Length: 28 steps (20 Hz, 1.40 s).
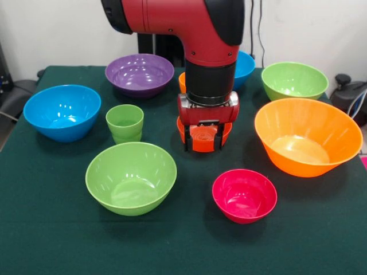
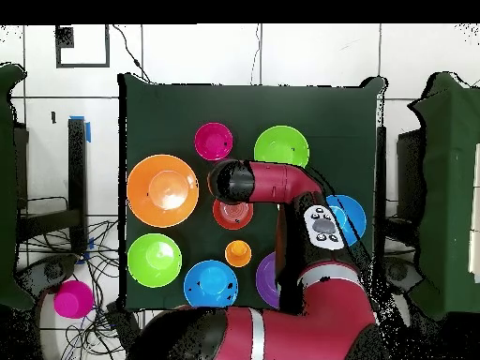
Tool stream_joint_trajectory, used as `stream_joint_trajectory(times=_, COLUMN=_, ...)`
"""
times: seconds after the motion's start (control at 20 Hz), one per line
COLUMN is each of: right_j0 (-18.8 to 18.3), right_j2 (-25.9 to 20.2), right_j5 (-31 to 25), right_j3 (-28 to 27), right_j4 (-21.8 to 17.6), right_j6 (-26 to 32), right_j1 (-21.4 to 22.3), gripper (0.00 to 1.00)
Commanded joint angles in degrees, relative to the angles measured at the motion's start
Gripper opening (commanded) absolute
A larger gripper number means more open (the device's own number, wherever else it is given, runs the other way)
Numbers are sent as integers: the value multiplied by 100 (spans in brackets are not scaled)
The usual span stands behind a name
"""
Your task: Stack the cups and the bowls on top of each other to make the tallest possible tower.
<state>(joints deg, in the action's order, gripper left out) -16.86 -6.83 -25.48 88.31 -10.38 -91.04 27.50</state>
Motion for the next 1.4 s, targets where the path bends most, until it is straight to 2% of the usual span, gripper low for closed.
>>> stream_joint_trajectory(times=0.05, right_j0=149, right_j2=-158, right_j5=273, right_j3=80, right_j4=-201, right_j6=-543, right_j1=64, gripper=100)
stream_joint_trajectory(times=0.3, right_j0=121, right_j2=-187, right_j5=361, right_j3=156, right_j4=-193, right_j6=-554, right_j1=139, gripper=100)
stream_joint_trajectory(times=0.4, right_j0=127, right_j2=-237, right_j5=359, right_j3=244, right_j4=-179, right_j6=-537, right_j1=370, gripper=100)
stream_joint_trajectory(times=0.6, right_j0=186, right_j2=-339, right_j5=-55, right_j3=183, right_j4=-101, right_j6=-365, right_j1=700, gripper=100)
stream_joint_trajectory(times=0.7, right_j0=156, right_j2=-434, right_j5=-242, right_j3=73, right_j4=-71, right_j6=-236, right_j1=660, gripper=100)
stream_joint_trajectory(times=0.9, right_j0=61, right_j2=-576, right_j5=-183, right_j3=-18, right_j4=-56, right_j6=-155, right_j1=577, gripper=100)
stream_joint_trajectory(times=1.2, right_j0=111, right_j2=-531, right_j5=-278, right_j3=-16, right_j4=-21, right_j6=-245, right_j1=653, gripper=100)
stream_joint_trajectory(times=1.4, right_j0=107, right_j2=-504, right_j5=132, right_j3=224, right_j4=179, right_j6=-720, right_j1=601, gripper=100)
